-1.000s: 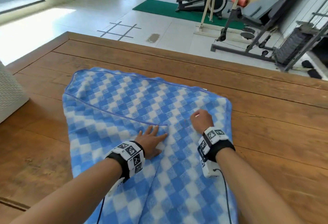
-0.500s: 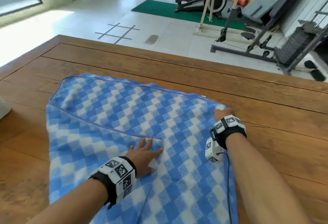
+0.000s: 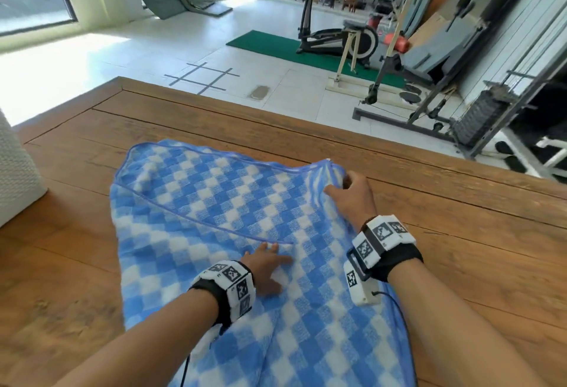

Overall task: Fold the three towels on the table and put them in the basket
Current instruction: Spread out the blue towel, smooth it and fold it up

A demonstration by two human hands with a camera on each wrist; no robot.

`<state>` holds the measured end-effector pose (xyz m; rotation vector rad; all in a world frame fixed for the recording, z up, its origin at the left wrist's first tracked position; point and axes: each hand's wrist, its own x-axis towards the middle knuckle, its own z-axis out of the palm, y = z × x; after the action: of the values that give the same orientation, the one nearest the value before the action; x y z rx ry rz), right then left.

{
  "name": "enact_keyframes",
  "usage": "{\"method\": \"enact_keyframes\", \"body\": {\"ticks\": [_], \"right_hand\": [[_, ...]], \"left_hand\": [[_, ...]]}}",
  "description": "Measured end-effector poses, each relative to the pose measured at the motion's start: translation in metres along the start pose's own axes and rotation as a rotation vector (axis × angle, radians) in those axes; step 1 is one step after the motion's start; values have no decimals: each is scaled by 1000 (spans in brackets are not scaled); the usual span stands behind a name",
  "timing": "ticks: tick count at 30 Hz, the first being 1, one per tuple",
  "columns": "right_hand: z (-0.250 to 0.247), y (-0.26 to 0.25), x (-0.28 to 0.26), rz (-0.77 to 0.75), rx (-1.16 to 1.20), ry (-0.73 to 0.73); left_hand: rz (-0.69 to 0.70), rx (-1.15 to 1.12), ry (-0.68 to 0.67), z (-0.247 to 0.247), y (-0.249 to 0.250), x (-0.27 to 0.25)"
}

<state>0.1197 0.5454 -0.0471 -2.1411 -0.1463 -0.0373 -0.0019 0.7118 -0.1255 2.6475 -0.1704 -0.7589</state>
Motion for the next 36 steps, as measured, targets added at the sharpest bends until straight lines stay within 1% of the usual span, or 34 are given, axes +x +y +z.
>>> {"method": "enact_keyframes", "body": {"ticks": [3, 4, 5, 7, 9, 12, 14, 19, 23, 27, 29, 31, 33, 36], "right_hand": [[17, -41, -46, -176, -183, -104], [25, -51, -59, -226, -238, -136], [34, -60, -72, -271, -289, -160], [53, -74, -95, -304, -411, -204], [73, -86, -119, -321, -505, -237], [103, -100, -152, -372, -586, -265], [122, -108, -169, -404, -624, -280], [171, -121, -213, -446, -722, -356], [202, -116, -239, -375, -772, -435], [220, -111, -252, -324, -745, -473], [224, -104, -254, -289, -756, -499], [224, -99, -254, -258, -729, -554], [219, -93, -252, -215, -628, -627], [203, -88, -239, -137, -437, -749]], "left_hand": [[60, -367, 304, -14, -13, -25], [70, -445, 380, -19, -17, -37], [71, -495, 428, -24, -24, -49], [45, -514, 477, -27, -44, -72], [-29, -480, 519, -24, -70, -97], [-133, -448, 594, -12, -114, -127], [-195, -476, 604, -2, -137, -142], [-192, -633, 569, 22, -170, -159], [-219, -802, 602, 30, -173, -164], [-224, -996, 550, 43, -177, -167], [-221, -981, 514, 46, -176, -167], [-246, -930, 522, 48, -174, -165], [-282, -893, 540, 48, -172, -164], [-358, -787, 491, 44, -167, -162]]}}
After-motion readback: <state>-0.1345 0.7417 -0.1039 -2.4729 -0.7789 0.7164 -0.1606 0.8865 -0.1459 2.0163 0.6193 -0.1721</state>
